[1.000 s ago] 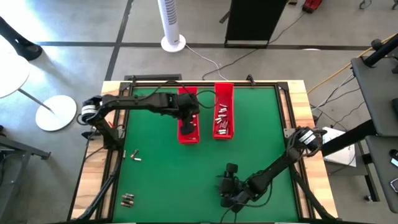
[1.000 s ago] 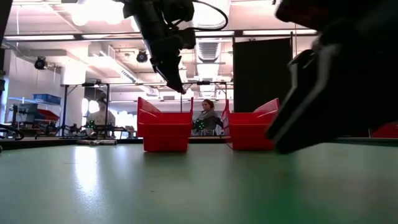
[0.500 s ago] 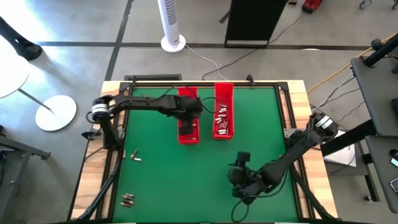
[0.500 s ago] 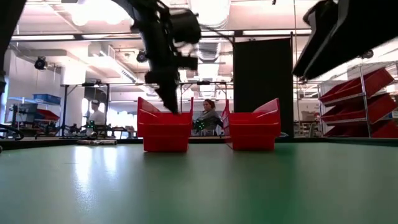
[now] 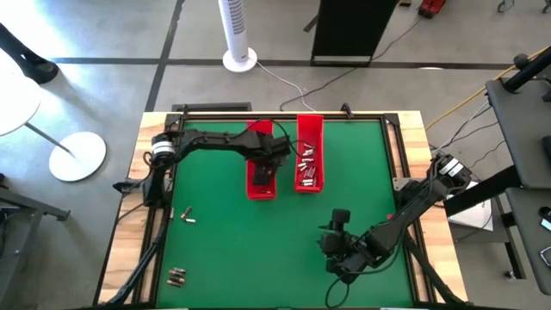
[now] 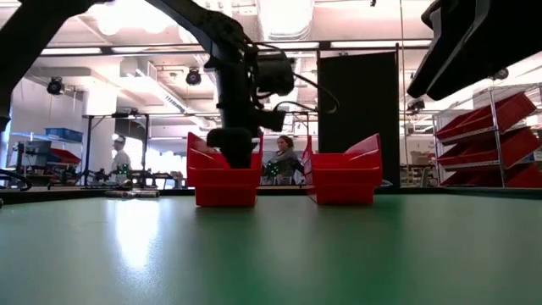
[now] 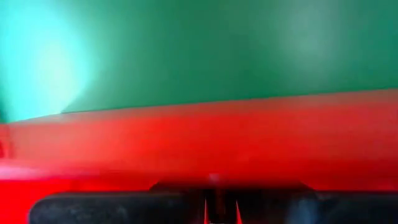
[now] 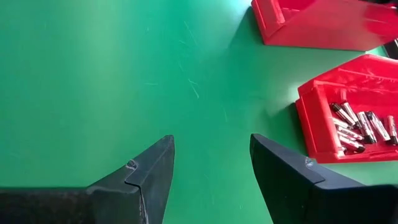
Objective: Sort batteries
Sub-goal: Put the black battery into the left red bin
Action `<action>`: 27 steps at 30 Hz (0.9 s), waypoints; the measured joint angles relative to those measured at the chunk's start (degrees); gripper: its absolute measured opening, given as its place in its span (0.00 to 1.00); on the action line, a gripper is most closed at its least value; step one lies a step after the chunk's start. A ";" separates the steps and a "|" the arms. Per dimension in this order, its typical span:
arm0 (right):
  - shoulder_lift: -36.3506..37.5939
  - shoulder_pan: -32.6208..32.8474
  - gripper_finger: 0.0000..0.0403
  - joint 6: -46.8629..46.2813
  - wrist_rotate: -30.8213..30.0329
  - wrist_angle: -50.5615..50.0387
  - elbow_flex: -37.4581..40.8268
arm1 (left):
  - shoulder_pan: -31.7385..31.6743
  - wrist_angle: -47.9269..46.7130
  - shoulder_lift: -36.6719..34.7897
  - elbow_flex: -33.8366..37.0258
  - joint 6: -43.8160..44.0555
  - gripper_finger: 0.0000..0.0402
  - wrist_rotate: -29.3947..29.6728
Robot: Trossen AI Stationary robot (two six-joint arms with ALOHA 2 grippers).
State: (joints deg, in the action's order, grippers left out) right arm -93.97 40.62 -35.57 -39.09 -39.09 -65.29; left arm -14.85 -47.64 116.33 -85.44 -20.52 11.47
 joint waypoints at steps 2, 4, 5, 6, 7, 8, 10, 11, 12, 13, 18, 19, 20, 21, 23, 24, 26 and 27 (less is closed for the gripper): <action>0.00 0.00 0.50 -0.03 -0.04 0.02 0.65 | 0.02 -0.46 0.76 0.02 -0.19 0.09 -0.05; 0.00 -0.03 0.50 -0.54 -0.08 0.07 1.42 | 0.04 -0.62 1.42 0.10 -0.31 0.09 -0.07; 0.00 -0.05 0.50 -0.66 -0.10 0.12 1.79 | 0.04 -0.52 1.65 0.11 -0.32 0.09 0.01; 0.00 -0.12 0.50 -0.76 -0.12 0.11 2.13 | 0.01 -0.44 1.90 0.19 -0.31 0.09 -0.03; 0.00 -0.13 0.50 -0.79 -0.19 0.19 2.46 | -0.01 -0.57 2.11 0.27 -0.30 0.09 -0.07; 0.00 -0.15 0.50 -0.83 -0.22 0.39 2.78 | -0.02 -0.55 2.22 0.34 -0.25 0.09 -0.03; 0.00 -0.26 0.50 -0.88 -0.53 0.31 3.14 | -0.03 -0.59 2.25 0.38 -0.13 0.09 -0.05; 0.00 -0.28 0.50 -0.89 -0.78 0.43 3.20 | -0.03 -0.59 2.25 0.40 -0.04 0.09 -0.03; 0.00 -0.26 0.50 -0.90 -1.18 0.40 3.24 | -0.03 -0.60 2.25 0.44 -0.02 0.09 -0.05; 0.01 -0.27 0.50 -0.90 -1.47 0.38 3.29 | -0.01 -0.59 2.25 0.45 -0.01 0.10 -0.05; 0.02 -0.26 0.50 -1.02 -1.55 0.42 3.29 | -0.01 -0.55 2.25 0.51 0.00 0.16 -0.08; 0.02 -0.26 0.50 -1.05 -1.55 0.41 3.29 | -0.01 -0.54 2.25 0.51 -0.06 0.17 -0.10; 0.02 -0.26 0.50 -1.05 -1.55 0.42 3.29 | -0.01 -0.50 2.25 0.53 -0.22 0.18 -0.10; 0.02 -0.26 0.50 -1.05 -1.55 0.42 3.29 | -0.01 -0.45 2.25 0.61 -0.36 0.20 -0.10; 0.02 -0.26 0.50 -1.13 -1.55 0.42 3.29 | -0.05 -0.45 2.25 0.62 -0.47 0.22 -0.10; 0.02 -0.26 0.50 -1.21 -1.55 0.41 3.29 | -0.05 -0.46 2.25 0.62 -0.54 0.22 -0.10; 0.02 -0.26 0.50 -1.29 -1.55 0.41 3.29 | -0.05 -0.46 2.25 0.64 -0.84 0.23 -0.10; 0.02 -0.26 0.50 -1.29 -1.55 0.41 3.29 | -0.05 -0.46 2.25 0.64 -0.87 0.23 -0.10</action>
State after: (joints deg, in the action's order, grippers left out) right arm -93.95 40.36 -36.86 -40.64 -38.68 -62.00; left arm -14.90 -48.10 118.58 -84.79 -21.39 11.38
